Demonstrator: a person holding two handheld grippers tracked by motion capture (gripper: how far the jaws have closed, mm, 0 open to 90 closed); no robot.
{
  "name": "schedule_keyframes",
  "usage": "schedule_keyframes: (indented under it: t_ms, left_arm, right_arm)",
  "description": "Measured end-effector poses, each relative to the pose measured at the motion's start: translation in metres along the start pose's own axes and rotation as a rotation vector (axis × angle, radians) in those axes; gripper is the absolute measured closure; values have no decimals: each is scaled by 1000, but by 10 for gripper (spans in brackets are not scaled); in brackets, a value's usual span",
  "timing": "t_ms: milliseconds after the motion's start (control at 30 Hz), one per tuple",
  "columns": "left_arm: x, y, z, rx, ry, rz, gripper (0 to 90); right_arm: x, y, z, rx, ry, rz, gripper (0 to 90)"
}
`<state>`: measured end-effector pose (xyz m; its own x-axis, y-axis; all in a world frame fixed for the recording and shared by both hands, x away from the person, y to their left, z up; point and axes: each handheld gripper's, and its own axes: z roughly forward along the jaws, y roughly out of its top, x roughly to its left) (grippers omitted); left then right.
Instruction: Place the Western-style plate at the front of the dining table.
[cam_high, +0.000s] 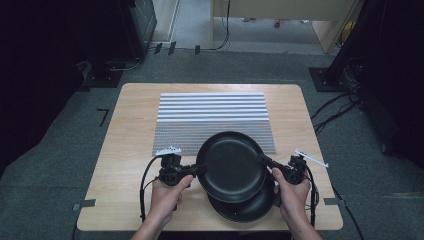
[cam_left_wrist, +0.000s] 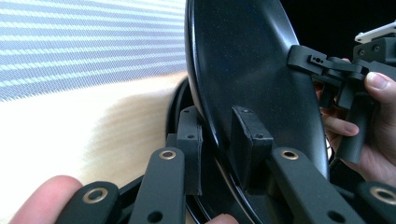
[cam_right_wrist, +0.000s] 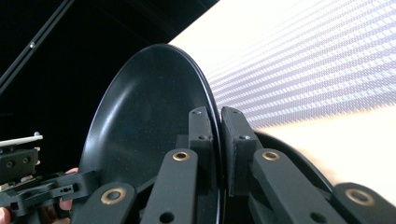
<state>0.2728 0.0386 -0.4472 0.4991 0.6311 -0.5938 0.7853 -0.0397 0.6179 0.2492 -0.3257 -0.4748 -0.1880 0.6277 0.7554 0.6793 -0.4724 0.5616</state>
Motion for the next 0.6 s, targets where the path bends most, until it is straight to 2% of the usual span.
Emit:
schedule_keyframes:
  t_ms: [67, 233, 300, 400, 600]
  left_arm:
    - [4, 10, -1, -14, 9, -11, 748]
    - [10, 23, -1, -26, 10, -21, 748]
    - [17, 30, 0, -27, 8, -33, 748]
    - [24, 37, 2, -29, 7, -43, 749]
    - [36, 49, 7, -42, 11, -69, 748]
  right_arm:
    - [6, 9, 8, 5, 1, -15, 839]
    - [11, 22, 18, 6, 1, -24, 839]
    - [15, 30, 26, 10, -4, -34, 839]
    - [16, 39, 35, 17, -7, -52, 840]
    - [17, 54, 55, 29, -16, -59, 839]
